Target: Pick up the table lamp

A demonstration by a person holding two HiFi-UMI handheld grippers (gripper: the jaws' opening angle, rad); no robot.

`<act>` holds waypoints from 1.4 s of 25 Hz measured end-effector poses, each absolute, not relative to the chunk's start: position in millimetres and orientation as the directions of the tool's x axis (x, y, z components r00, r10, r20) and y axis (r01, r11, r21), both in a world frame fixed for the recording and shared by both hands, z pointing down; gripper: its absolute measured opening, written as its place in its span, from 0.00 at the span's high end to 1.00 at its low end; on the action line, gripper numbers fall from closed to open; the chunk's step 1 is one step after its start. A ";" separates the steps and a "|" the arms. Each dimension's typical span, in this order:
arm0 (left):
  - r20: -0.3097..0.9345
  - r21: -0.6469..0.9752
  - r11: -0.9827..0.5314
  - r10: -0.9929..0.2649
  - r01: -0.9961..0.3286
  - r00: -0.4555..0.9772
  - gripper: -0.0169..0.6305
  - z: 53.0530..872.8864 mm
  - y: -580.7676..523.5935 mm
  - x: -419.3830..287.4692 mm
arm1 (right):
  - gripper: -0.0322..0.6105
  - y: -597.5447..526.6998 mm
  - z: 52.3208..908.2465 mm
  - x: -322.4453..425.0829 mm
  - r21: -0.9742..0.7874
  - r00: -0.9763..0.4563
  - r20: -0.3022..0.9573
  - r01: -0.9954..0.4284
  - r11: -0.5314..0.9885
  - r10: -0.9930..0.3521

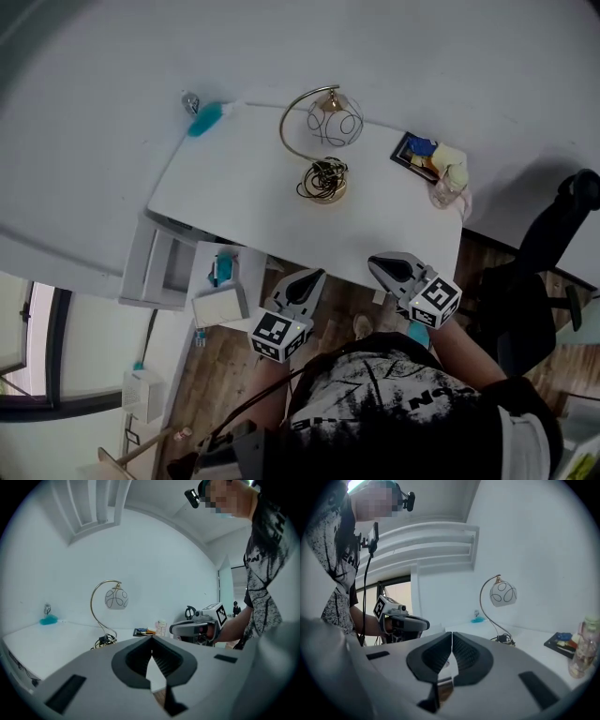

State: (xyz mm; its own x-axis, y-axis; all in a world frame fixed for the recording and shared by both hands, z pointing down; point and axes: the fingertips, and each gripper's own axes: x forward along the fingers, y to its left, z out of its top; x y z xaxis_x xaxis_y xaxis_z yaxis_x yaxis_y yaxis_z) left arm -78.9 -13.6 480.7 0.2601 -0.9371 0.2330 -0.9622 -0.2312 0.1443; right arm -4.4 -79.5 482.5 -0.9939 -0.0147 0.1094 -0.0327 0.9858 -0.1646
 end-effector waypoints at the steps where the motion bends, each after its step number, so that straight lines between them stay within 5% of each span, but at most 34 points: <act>1: 0.237 0.139 -0.223 -0.939 -0.965 0.251 0.95 481.7 -22.2 -80.7 | 0.92 -87.4 484.0 -6.3 -0.162 -0.994 0.112 -0.026 0.986 -0.008; 21: 0.286 0.097 -0.129 -0.946 -0.987 0.152 0.95 484.8 -126.6 -144.7 | 0.92 -186.3 498.5 -43.8 -0.165 -0.992 0.119 0.031 0.986 0.051; 35: 0.261 0.064 -0.225 -0.937 -0.972 0.234 0.95 466.3 -187.8 -248.6 | 0.92 -236.6 507.5 -105.9 -0.157 -0.980 0.122 -0.173 0.972 -0.155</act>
